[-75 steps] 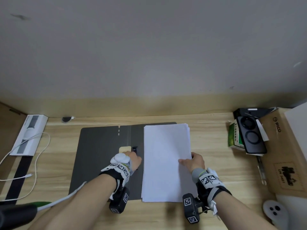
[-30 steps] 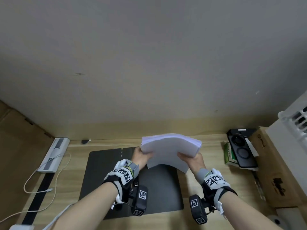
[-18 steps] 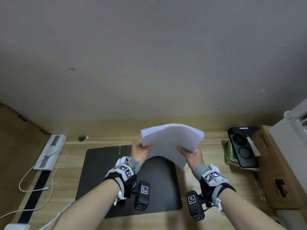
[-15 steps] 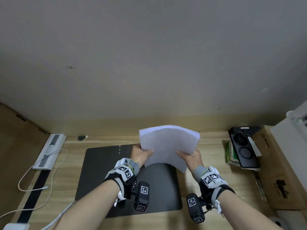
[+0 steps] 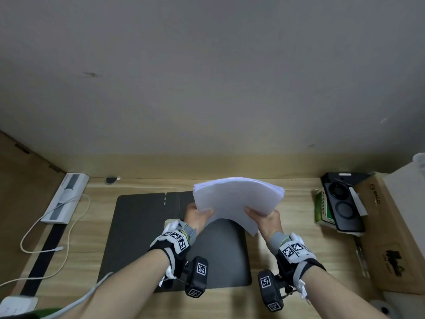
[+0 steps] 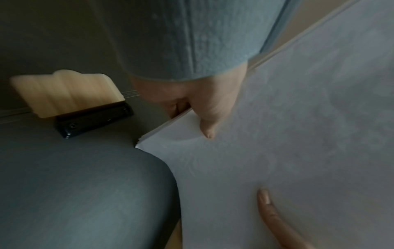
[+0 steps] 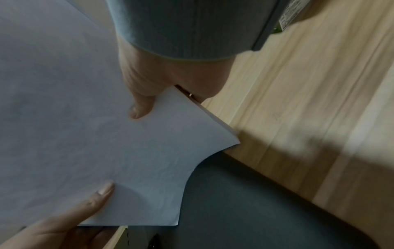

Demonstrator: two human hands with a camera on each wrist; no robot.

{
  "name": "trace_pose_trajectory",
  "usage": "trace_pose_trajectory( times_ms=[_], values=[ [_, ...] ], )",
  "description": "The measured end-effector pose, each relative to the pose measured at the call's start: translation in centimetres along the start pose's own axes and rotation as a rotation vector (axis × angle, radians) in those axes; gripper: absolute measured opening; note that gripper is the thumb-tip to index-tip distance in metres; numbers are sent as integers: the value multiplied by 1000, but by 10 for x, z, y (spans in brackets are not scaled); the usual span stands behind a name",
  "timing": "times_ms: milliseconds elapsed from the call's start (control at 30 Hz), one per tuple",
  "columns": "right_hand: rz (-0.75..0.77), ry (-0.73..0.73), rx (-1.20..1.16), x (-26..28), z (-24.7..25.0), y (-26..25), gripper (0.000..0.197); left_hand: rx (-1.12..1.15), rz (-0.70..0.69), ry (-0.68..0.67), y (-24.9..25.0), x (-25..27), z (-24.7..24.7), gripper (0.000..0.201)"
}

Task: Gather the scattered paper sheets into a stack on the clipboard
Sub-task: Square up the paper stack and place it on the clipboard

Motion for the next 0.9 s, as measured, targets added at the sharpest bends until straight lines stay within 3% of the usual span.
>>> trace_pose_trajectory(
  times_ms=[133, 200, 267, 400, 533, 600, 900],
  values=[
    [27, 3, 45, -7, 3, -4, 9, -26, -25, -70, -2, -4, 3, 6],
    [-16, -27, 79, -11, 4, -2, 12, -29, -59, -139, -3, -8, 12, 18],
    [-84, -50, 118, -12, 2, 7, 16, -87, -1, -190, -9, -11, 23, 11],
    [-217, -74, 193, -11, 4, 38, 19, -367, 268, -199, -50, -19, 50, 18],
    [-320, -108, 295, -8, 9, 63, 18, -920, 375, -187, -73, -13, 77, 32],
    [-348, -128, 331, -8, 7, 73, 17, -1070, 430, -235, -81, -11, 82, 39],
    [-401, -162, 343, -10, -7, 78, 17, -1098, 279, -279, -87, -27, 73, 47]
  ],
)
Point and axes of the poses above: each hand's wrist, its own x-axis away from the middle knuckle, its own z-axis out of the back of the hand, y = z × x, the point moved 1 cm from there along -x, towards the middle knuckle, and after that the axes turned 11 degrees about -y, right-handed, at the moved point
